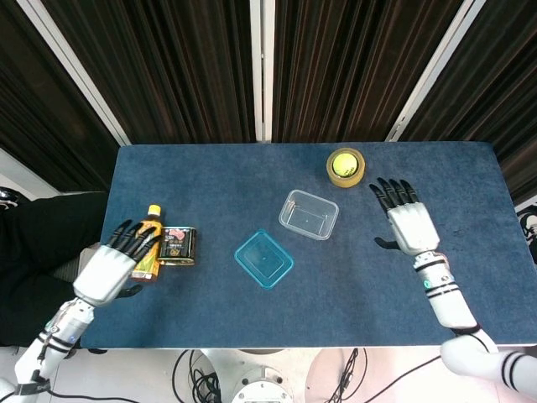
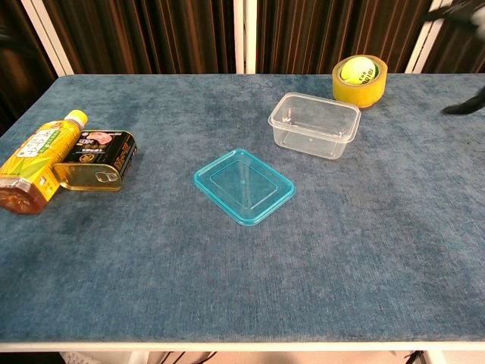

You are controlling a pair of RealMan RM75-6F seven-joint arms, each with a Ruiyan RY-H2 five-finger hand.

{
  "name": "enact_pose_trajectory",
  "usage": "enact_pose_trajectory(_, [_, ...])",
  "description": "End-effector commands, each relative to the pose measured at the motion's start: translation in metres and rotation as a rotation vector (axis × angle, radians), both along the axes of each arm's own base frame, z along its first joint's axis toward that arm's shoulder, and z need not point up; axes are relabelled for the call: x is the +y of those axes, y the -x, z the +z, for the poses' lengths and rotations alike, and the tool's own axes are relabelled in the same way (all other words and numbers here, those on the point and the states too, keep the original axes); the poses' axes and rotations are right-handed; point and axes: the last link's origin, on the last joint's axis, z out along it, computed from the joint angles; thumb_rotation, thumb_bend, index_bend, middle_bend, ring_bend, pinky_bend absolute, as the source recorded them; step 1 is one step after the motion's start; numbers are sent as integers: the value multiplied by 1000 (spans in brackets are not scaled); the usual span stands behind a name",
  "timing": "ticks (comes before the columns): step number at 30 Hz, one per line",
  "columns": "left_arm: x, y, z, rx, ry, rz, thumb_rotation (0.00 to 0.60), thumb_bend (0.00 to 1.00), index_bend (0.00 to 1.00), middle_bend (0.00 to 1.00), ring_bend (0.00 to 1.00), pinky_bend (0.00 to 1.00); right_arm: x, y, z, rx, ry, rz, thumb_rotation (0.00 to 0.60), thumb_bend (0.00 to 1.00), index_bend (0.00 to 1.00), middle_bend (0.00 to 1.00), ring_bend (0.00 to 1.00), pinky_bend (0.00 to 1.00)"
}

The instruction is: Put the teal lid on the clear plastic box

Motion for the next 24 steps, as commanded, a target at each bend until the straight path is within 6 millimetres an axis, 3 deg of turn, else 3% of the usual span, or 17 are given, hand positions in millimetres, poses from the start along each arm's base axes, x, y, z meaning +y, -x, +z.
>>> enact_pose_trajectory(1, [36,-57,-34,60,139,-165,600,44,155,99,0,2,49,18,45,-8,81,-33,600,39,0,0,0,0])
enact_pose_trajectory(4, [55,-82,-58,105,203,-214,600,79,186,143,0,14,67,25,57,-7,107,-57,600,39,0,0,0,0])
enact_pose_trajectory(10, [88,-120,-109,228,289,-275,600,85,116,96,0,10,89,38,67,-42,139,-81,600,39,0,0,0,0])
enact_pose_trajectory(15, [100,-134,-138,269,330,-276,600,82,48,43,0,6,95,44,63,-54,130,-93,600,39,0,0,0,0])
enact_pose_trajectory(24, [116,-151,-175,326,380,-265,600,79,31,31,0,3,104,54,60,-69,129,-131,600,38,0,0,0,0])
